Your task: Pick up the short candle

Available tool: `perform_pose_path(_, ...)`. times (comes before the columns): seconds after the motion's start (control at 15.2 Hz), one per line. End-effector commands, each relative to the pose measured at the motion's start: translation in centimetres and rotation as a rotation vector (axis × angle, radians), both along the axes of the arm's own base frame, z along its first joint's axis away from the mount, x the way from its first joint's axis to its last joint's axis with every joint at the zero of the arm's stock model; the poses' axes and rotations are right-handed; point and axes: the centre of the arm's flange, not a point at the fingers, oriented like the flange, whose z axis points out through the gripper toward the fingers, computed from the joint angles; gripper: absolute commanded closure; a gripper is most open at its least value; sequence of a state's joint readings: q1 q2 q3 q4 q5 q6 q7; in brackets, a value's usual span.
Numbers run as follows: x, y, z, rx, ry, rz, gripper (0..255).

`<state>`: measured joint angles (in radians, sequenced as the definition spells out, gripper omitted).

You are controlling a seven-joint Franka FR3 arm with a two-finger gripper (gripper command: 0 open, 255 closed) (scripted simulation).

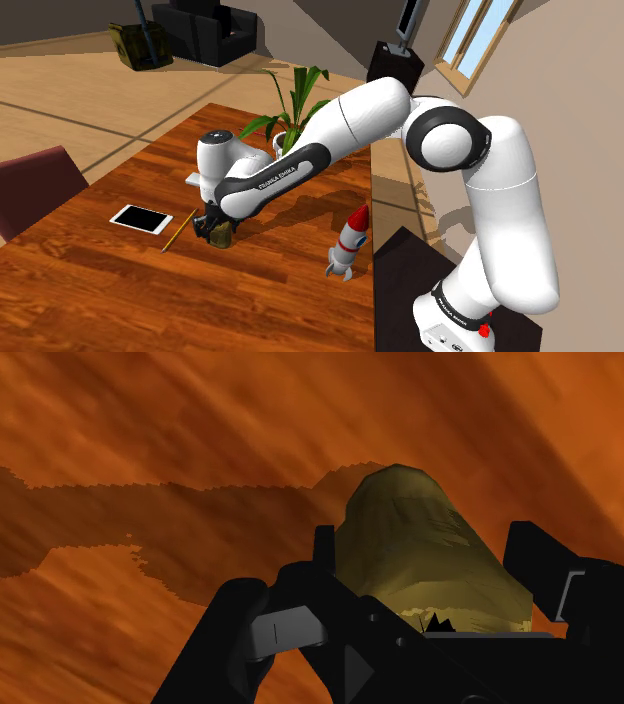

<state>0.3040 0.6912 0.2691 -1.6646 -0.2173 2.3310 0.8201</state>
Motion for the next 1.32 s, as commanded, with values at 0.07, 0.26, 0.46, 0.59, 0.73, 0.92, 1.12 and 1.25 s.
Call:
perform_pose_path(0.07,0.0,0.0,-0.1,0.0,0.001,0.0,255)
perform_pose_path(0.26,0.0,0.0,0.9,0.0,0.001,0.0,255)
perform_pose_path(0.46,0.0,0.0,2.5,0.0,0.001,0.0,255)
perform_pose_path(0.59,0.0,0.0,3.5,0.0,0.001,0.0,255)
perform_pose_path(0.73,0.0,0.0,4.6,0.0,0.001,0.0,255)
perform_pose_path(0.92,0.0,0.0,6.2,0.0,0.001,0.0,255)
perform_pose_path(1.12,0.0,0.0,7.8,0.0,0.001,0.0,255)
perform_pose_path(1.25,0.0,0.0,7.8,0.0,0.001,0.0,255)
